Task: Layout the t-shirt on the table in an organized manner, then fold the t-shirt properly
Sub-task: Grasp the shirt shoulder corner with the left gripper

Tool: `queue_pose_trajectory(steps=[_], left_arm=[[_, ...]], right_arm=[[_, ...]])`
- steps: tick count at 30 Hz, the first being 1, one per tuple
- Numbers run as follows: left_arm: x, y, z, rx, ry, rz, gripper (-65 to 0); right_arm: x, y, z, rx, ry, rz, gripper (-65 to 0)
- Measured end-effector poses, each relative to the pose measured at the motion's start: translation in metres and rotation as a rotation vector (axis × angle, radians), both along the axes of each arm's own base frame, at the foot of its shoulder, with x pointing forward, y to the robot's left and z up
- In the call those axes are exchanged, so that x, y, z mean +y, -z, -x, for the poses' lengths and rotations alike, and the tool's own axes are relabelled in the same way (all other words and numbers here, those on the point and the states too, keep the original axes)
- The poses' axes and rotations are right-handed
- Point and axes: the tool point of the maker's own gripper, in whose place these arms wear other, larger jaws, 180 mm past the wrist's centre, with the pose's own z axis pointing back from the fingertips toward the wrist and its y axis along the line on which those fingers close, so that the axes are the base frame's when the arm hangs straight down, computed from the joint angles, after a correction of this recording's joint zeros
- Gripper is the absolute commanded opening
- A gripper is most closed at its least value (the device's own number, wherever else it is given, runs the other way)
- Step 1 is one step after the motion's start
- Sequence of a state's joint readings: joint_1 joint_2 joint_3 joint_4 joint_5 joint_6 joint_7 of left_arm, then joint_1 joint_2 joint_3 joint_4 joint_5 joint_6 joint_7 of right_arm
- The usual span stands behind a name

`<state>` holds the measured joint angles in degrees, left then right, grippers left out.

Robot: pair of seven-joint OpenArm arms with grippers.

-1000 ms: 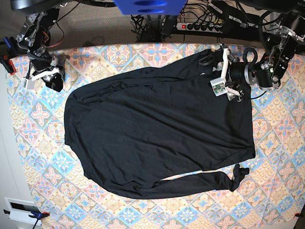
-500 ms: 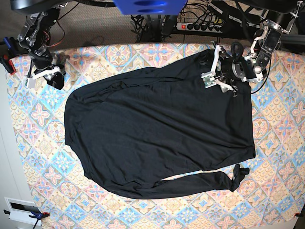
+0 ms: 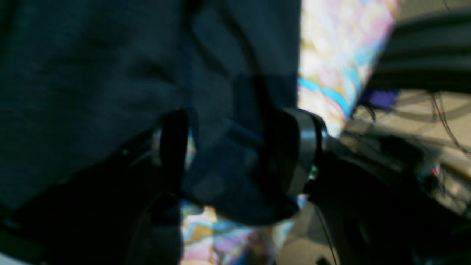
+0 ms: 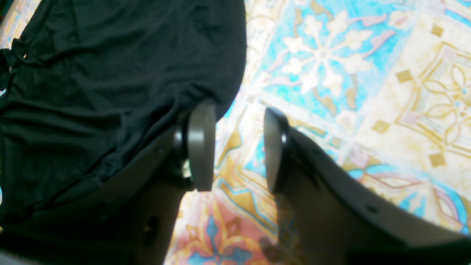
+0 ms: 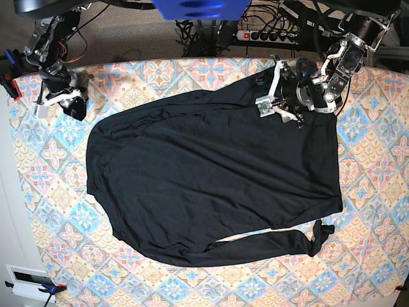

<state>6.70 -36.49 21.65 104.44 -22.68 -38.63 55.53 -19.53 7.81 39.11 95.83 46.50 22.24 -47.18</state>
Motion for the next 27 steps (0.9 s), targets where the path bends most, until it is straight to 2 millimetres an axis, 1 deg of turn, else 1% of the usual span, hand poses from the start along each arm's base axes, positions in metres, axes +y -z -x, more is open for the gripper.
queue_pose_trajectory(steps=[4,7,13,15,18,24,25,26,27], left_arm=[[0.000,0.003,0.006,0.016,0.010,-0.005,-29.5],[0.000,0.002,0.004,0.012,0.009,-0.005,-29.5],[0.001,0.004,0.008,0.020,0.016,-0.012,-29.6],[-0.002,0.007,0.015,0.037,0.045,-0.019,-29.6],[0.000,0.011,0.025,0.059,0.074,-0.033,-29.6],[0.000,0.010,0.023,0.052,0.076,-0.035,-29.8],[0.001,0.011,0.022,0.048,0.078,-0.042,-30.5],[0.004,0.012,0.021,0.038,0.082,-0.061,-32.5],[0.007,0.013,0.019,0.026,0.086,-0.079,-36.2]], right_arm=[[0.000,0.000,0.000,0.001,0.000,0.001,-44.5],[0.000,0.000,0.000,0.001,0.000,0.001,-44.5],[0.000,0.000,0.000,0.000,0.001,-0.001,-44.5],[0.001,0.001,0.000,0.001,0.001,-0.002,-44.5],[0.001,0.000,0.000,0.000,0.001,-0.001,-44.6],[0.001,0.000,0.000,0.000,0.001,-0.001,-44.6],[0.001,0.001,0.000,0.001,0.001,-0.001,-44.6],[0.001,0.001,0.000,0.001,0.001,-0.001,-44.6],[0.001,0.000,0.000,0.000,0.001,-0.002,-44.6]])
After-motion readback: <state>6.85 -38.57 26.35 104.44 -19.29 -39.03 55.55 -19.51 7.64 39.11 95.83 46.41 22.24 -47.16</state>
